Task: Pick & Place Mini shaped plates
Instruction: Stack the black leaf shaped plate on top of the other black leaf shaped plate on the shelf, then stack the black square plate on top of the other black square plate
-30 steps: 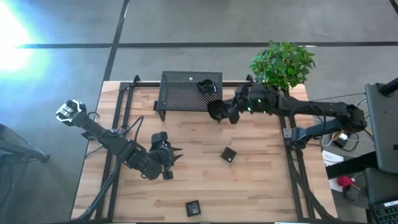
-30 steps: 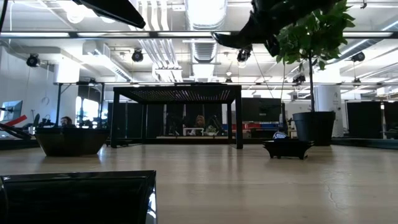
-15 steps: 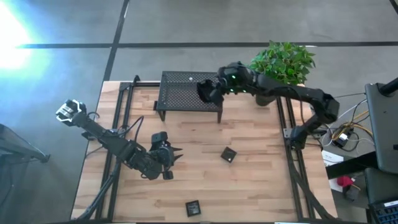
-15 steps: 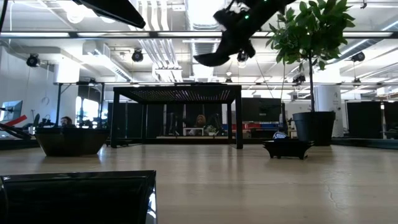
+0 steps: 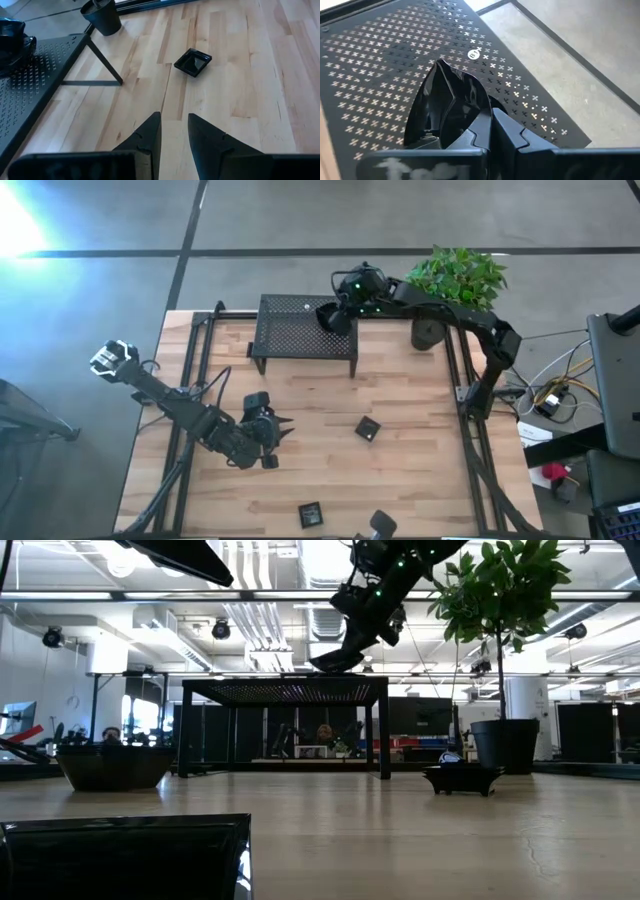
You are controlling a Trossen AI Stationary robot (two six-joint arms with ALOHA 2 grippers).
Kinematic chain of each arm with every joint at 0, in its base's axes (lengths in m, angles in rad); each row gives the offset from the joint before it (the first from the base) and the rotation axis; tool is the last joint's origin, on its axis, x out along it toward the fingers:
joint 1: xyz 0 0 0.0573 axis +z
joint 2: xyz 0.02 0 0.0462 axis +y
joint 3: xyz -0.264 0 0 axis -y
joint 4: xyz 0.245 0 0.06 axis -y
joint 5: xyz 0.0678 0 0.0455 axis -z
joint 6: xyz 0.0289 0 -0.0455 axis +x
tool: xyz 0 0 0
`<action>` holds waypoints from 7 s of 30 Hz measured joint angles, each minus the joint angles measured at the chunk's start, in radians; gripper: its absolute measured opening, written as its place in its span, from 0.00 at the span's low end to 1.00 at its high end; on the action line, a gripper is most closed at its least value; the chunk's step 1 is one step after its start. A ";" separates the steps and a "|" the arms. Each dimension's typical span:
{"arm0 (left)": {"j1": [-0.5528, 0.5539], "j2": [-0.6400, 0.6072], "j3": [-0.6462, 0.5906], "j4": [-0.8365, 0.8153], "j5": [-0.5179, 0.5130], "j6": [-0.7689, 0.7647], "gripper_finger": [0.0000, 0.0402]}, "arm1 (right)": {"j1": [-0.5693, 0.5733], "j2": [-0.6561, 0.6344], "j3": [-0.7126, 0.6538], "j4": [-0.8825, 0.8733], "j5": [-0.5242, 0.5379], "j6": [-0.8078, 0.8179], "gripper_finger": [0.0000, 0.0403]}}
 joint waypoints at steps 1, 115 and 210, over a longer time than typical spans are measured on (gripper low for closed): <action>0.000 0.000 0.000 0.000 0.001 0.000 0.22 | -0.004 0.005 0.002 0.000 0.000 -0.002 0.02; -0.103 0.543 0.028 0.548 0.562 -0.232 0.22 | 0.766 -0.267 -0.026 -0.392 -0.007 -0.134 0.17; -0.075 0.165 0.013 0.329 -0.178 0.010 0.00 | 0.856 -0.266 -0.028 -0.358 0.003 -0.119 0.15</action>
